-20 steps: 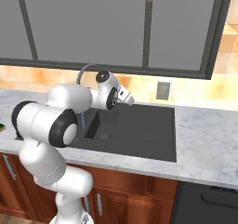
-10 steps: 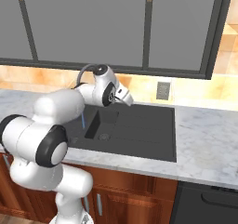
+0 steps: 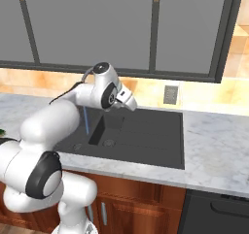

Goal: Soak the sponge with water for a few seconds and then drop it inside the sink.

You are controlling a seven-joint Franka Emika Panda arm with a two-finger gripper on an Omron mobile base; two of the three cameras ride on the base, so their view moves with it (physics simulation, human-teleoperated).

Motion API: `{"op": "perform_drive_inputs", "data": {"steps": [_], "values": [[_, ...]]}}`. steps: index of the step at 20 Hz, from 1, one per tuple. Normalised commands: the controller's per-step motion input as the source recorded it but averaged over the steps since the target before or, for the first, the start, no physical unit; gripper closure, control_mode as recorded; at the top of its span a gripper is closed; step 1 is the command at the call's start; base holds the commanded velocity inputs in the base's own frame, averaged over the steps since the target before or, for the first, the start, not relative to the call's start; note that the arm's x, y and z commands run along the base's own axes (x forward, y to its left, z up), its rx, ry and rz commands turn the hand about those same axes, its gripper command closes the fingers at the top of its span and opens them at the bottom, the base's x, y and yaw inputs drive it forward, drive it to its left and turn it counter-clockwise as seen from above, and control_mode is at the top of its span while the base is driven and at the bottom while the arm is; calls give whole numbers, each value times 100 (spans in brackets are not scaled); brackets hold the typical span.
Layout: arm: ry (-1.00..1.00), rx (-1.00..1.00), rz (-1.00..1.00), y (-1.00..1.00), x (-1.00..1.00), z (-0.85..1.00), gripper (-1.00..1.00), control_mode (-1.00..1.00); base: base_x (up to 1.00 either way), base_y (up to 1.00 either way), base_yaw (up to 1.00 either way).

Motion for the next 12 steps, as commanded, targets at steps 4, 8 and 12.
{"op": "perform_drive_inputs", "data": {"steps": [4, 8, 12], "values": [[0, 1, 10, 31, -36, 0, -100, -100, 0, 0, 0], [0, 0, 21, 48, -43, 0, -100, -100, 0, 0, 0], [0, 0, 21, 41, -47, 1, -100, -100, 0, 0, 0]]}}
